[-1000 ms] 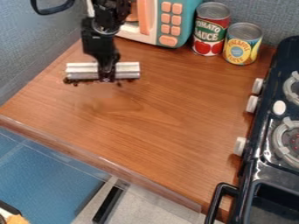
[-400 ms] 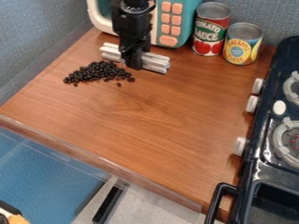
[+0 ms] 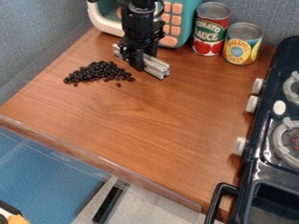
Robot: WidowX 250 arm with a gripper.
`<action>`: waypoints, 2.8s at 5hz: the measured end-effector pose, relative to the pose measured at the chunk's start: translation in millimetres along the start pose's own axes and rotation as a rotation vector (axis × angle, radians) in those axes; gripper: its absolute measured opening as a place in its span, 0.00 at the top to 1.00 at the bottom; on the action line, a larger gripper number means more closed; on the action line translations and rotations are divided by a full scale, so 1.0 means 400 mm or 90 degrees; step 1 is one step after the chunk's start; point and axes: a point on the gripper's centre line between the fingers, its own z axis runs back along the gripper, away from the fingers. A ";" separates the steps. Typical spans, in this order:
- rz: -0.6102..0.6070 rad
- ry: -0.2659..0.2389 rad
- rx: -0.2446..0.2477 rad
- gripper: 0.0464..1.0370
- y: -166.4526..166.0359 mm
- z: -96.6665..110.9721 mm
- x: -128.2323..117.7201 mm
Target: Sweep into pile
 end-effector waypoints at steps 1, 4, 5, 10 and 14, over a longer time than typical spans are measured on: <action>-0.078 -0.016 -0.022 0.66 -0.016 -0.001 0.006; -0.171 -0.024 -0.064 0.66 -0.047 -0.045 -0.003; -0.170 -0.021 -0.053 0.66 -0.044 -0.085 -0.006; -0.160 -0.025 -0.036 0.66 -0.001 -0.096 0.018; -0.152 -0.018 -0.015 0.66 0.056 -0.098 0.031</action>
